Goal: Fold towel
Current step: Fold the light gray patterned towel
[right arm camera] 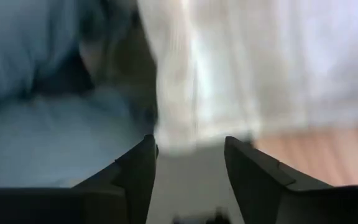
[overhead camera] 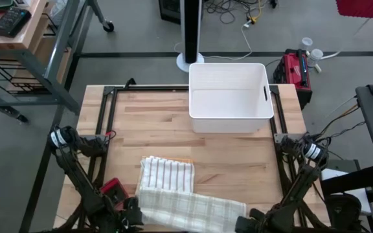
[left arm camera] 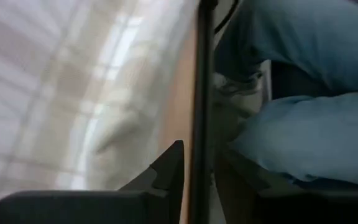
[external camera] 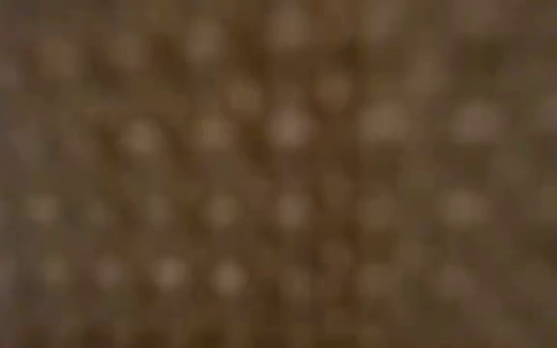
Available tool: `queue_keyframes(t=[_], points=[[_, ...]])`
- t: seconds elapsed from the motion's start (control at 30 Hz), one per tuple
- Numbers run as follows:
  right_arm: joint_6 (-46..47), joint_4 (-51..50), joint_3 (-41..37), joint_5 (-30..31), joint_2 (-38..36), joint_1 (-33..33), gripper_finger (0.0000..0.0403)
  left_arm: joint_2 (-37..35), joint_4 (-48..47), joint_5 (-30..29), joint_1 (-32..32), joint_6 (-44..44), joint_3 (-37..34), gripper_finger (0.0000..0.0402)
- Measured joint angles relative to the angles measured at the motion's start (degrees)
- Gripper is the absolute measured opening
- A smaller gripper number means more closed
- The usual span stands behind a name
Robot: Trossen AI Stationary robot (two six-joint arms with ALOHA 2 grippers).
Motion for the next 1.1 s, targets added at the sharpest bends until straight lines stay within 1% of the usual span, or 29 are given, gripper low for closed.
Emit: queue_keyframes(t=[0.1, 0.2, 0.3, 0.37, 0.4, 0.5, 0.6, 0.67, 0.77, 0.9, 1.03, 1.1], points=[[0.0, 0.1, 0.0, 9.1, 0.0, 0.2, 0.0171, 0.0, -0.1, -2.2, 0.0, 2.8, 1.8, 0.0065], [-0.5, 0.1, -0.5, 16.5, 0.0, 0.0, 0.0160, 0.0, 0.1, -4.8, 0.0, 7.9, 4.4, 0.0056], [-0.9, -0.3, -0.9, 21.6, 0.0, -0.7, 0.0149, -0.1, -1.3, -12.2, 0.3, 13.0, 6.0, 0.0048], [-0.7, -0.3, -1.4, 23.6, 0.0, -1.6, 0.0140, -0.1, -3.2, -16.8, 0.9, 13.9, 5.7, 0.0043], [-0.5, -0.3, -1.8, 23.8, 0.0, -2.1, 0.0136, -0.1, -3.9, -17.8, 1.5, 13.6, 5.0, 0.0041], [-0.4, -0.3, -2.4, 23.8, 0.6, -3.1, 0.0121, -0.1, -4.4, -17.7, 3.3, 10.2, 1.0, 0.0037], [-0.4, -0.3, -2.5, 21.9, 2.4, -3.9, 0.0104, 0.1, -0.3, -15.4, 5.4, 7.3, -3.9, 0.0037], [-0.4, -0.3, -2.6, 18.4, 3.7, -4.7, 0.0092, 0.2, 2.6, -12.4, 7.0, 7.1, -6.3, 0.0037], [-0.4, 0.0, -2.6, 13.8, 6.2, -6.2, 0.0073, 0.1, 4.4, -8.7, 9.0, 6.8, -7.3, 0.0037], [0.1, -0.1, -2.3, 11.8, 7.1, -7.7, 0.0042, 0.1, 3.9, -6.3, 10.5, 5.2, -8.3, 0.0037], [-0.4, -4.0, -2.3, 10.7, 7.0, -9.1, 0.0011, 0.1, 2.4, -4.5, 12.4, 2.3, -9.5, 0.0037], [-2.1, -6.6, -2.3, 10.5, 6.7, -10.0, 0.0004, 0.1, 2.1, -3.6, 13.4, 1.5, -9.7, 0.0037]])
